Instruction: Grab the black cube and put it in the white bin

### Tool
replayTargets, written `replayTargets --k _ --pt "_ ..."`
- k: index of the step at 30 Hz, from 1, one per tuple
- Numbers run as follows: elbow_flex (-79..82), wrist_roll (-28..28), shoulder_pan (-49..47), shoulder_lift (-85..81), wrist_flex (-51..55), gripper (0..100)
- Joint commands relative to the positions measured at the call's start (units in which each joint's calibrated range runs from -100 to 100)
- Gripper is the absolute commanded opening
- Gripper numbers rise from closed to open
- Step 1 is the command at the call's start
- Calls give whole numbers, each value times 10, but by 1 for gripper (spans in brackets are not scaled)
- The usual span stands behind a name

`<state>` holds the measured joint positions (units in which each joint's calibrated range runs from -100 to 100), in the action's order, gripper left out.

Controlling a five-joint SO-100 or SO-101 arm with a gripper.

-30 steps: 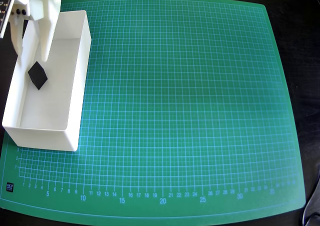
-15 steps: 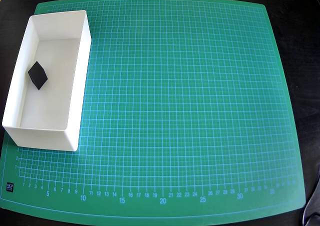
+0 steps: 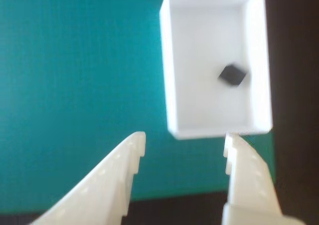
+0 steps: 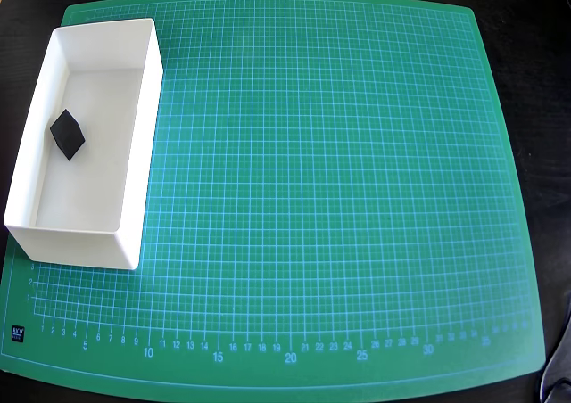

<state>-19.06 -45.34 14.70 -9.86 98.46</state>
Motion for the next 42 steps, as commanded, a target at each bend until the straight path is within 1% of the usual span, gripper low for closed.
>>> replayTargets --k 1,2,5,11,14,20,26,34,42 --pt "142 -8 0 -120 0 21" --pt "183 -11 0 -149 -3 21" --pt "332 -23 0 -252 -62 21" --pt "585 -35 -10 -416 -238 21" --pt "716 -36 -38 -503 -324 22" --pt "892 -36 -83 -623 -419 22" --pt "1015 -36 -112 -748 -466 22" --pt "1131 -36 -134 -891 -469 21" --pt "1155 -36 -160 -893 -470 21"
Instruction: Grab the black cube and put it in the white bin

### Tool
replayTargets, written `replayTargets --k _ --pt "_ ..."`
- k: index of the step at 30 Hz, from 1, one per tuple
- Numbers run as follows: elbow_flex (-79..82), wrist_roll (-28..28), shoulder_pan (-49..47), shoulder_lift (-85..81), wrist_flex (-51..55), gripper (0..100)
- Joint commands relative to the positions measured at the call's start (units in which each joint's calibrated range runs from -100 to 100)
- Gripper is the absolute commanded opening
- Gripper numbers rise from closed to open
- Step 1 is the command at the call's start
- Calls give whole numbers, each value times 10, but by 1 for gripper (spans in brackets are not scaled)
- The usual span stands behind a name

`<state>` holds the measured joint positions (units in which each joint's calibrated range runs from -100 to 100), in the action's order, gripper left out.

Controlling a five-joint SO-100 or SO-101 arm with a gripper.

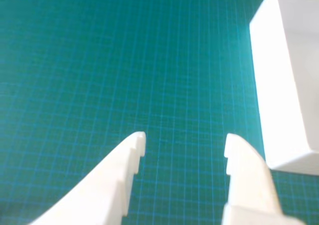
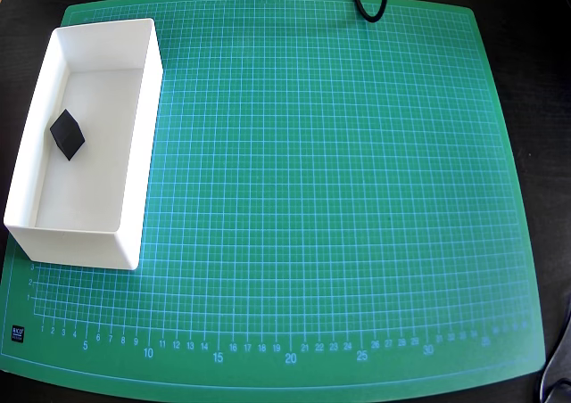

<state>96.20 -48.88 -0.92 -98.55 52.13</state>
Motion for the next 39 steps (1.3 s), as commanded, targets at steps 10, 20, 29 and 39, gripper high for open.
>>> replayTargets --k 10,20,29,39 --pt "33 -2 -6 -2 2 19" --pt "34 -41 -43 3 4 2" --pt "34 -65 -44 1 51 1" --pt "34 -102 -44 -5 115 1"
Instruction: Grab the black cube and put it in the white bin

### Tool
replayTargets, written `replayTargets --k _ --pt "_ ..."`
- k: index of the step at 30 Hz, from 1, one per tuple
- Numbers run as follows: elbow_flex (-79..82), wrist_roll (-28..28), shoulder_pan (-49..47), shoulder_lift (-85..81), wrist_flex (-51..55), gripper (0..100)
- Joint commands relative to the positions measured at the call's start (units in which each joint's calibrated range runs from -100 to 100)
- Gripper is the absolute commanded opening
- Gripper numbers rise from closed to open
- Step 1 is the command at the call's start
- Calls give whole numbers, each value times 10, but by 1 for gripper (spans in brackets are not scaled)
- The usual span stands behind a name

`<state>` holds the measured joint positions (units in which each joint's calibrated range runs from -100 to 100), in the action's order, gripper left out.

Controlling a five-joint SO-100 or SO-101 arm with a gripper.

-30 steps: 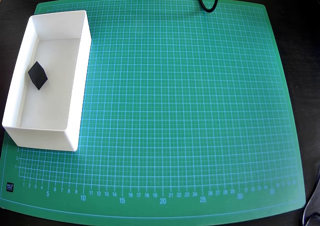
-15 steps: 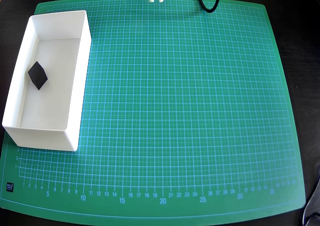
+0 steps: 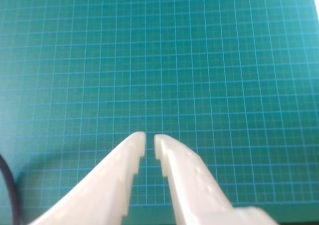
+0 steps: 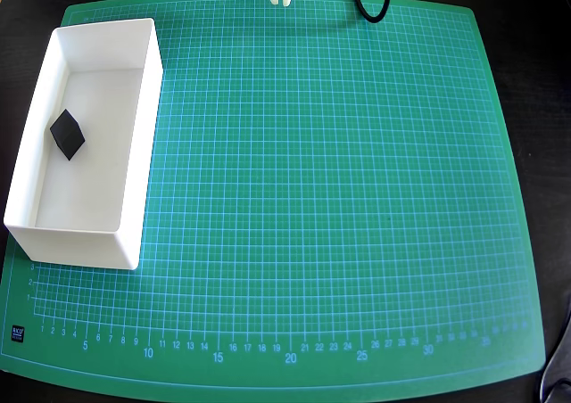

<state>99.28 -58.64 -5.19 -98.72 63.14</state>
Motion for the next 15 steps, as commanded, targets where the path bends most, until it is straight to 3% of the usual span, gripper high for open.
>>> replayTargets --k 1,15 --pt "3 -5 -1 -3 5 1" --pt "3 -6 2 -3 4 1"
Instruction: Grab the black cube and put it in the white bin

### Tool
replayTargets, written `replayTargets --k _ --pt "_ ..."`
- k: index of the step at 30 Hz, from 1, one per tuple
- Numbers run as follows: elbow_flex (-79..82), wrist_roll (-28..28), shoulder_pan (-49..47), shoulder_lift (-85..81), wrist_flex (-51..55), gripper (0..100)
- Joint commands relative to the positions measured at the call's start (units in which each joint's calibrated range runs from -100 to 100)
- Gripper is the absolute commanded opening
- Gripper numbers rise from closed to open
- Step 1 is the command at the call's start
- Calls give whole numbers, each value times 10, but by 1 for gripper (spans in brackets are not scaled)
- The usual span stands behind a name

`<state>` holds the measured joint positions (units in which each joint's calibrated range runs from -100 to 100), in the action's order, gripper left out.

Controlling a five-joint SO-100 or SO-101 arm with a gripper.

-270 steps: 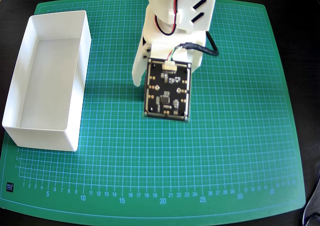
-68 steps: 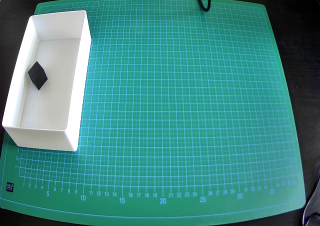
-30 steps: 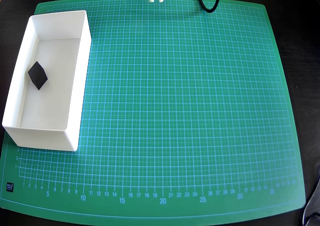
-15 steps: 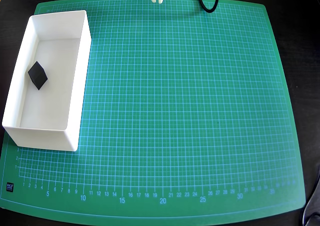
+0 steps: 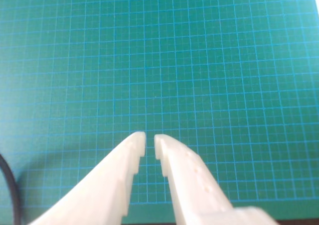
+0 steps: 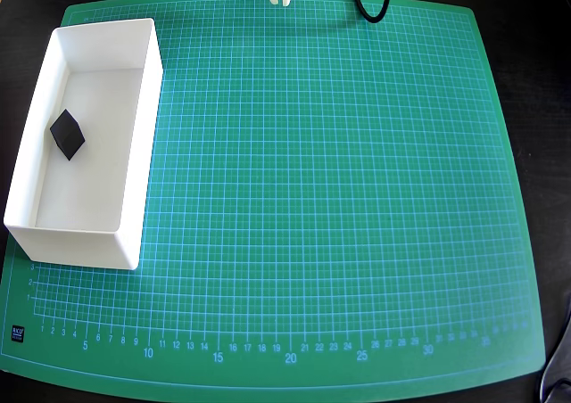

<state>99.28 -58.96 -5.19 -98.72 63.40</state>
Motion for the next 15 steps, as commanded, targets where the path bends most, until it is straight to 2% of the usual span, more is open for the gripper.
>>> replayTargets --k 1,15 --pt "3 -2 2 -3 1 1" --pt "3 -2 2 1 6 1"
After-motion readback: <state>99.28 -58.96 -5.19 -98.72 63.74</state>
